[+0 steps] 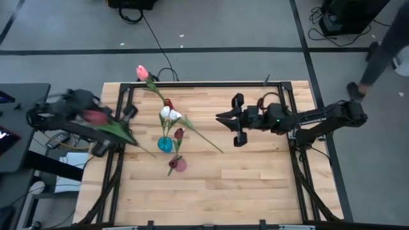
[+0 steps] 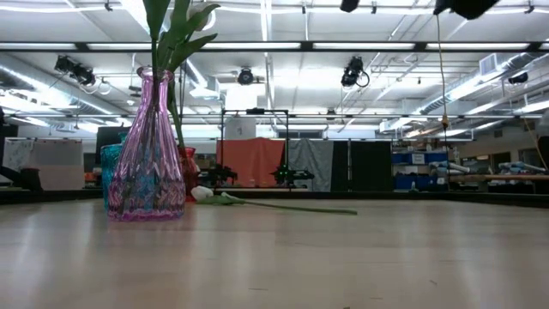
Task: Sort flowers into vase by color
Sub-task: Put the red tulip into the pink vase
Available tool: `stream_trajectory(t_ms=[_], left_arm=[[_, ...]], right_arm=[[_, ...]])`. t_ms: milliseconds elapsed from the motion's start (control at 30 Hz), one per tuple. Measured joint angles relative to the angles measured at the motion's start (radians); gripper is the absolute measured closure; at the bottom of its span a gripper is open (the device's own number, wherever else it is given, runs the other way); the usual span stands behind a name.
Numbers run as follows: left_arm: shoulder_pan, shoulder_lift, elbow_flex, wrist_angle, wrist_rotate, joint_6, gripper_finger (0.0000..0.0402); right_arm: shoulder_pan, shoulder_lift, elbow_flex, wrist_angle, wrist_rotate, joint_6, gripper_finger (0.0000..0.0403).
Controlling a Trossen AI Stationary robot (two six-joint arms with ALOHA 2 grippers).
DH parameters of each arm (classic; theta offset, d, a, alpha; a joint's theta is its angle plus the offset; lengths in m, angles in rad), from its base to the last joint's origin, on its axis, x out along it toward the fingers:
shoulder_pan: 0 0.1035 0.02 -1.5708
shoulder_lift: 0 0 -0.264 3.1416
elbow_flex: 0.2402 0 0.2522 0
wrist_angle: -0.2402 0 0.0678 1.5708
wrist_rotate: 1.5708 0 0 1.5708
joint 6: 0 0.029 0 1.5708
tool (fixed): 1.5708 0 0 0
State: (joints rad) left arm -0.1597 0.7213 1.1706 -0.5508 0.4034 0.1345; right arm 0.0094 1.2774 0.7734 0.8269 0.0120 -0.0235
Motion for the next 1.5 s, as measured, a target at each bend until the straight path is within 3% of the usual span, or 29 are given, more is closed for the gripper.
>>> stream_trajectory(t_ms=[200, 433, 900, 1267, 1500], left_arm=[[-0.031, 0.004, -0.195, 0.111, -0.121, -0.006, 0.0388], [-0.062, -0.010, -0.374, 0.301, -0.167, -0.031, 0.0387], [-0.066, -0.011, -0.530, 0.430, -0.304, 0.002, 0.0387], [-0.066, 0.020, -0.606, 0.506, -0.304, -0.037, 0.0387], [-0.066, 0.059, -0.665, 0.589, -0.303, -0.041, 0.0383]], right_arm=[[0.020, -0.024, -0.064, 0.062, 0.062, 0.006, 0.0342], [0.043, -0.019, -0.067, 0.058, 0.074, 0.005, 0.0342], [0.051, -0.019, -0.067, 0.032, 0.074, 0.006, 0.0342], [0.050, -0.011, -0.068, 0.007, 0.074, 0.045, 0.0342], [0.047, 0.109, -0.073, 0.010, 0.153, 0.100, 0.0340]])
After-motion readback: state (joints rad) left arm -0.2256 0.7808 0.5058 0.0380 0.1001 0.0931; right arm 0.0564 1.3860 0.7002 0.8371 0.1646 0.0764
